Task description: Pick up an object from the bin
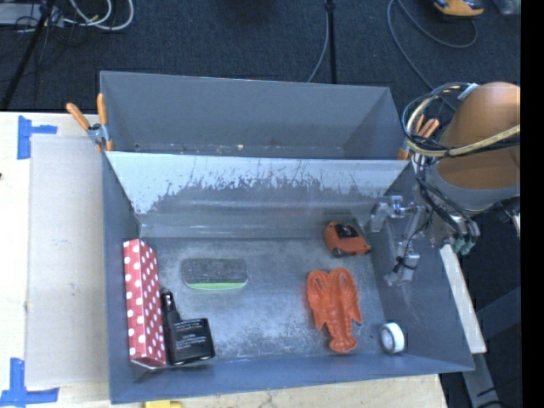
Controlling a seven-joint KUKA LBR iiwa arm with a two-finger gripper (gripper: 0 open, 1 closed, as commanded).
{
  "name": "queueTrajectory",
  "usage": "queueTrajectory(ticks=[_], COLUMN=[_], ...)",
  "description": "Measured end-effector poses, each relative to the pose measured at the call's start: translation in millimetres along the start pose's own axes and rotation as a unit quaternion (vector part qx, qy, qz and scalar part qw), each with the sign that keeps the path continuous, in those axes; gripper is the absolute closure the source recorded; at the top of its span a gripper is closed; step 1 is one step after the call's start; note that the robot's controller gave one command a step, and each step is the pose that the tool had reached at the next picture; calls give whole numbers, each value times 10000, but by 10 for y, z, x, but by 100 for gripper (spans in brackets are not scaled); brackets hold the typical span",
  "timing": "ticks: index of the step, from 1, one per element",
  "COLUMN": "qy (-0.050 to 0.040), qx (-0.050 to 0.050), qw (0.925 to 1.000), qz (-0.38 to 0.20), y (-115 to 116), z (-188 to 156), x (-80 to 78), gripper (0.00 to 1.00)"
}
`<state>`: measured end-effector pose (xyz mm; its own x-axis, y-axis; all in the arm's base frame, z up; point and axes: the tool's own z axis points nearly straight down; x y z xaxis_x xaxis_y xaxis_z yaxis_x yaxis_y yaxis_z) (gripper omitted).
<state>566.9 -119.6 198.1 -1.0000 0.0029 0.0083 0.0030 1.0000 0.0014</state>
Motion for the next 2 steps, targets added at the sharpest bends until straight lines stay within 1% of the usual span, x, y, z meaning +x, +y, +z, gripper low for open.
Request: queueTrajectory(ticks=[1, 2], qy=[-36, -46], qx=[5, 9], qw=[10000, 10000], qz=[-13, -75], y=[5, 96], z=[-46, 479], x=[-15, -90], gripper=[0, 0])
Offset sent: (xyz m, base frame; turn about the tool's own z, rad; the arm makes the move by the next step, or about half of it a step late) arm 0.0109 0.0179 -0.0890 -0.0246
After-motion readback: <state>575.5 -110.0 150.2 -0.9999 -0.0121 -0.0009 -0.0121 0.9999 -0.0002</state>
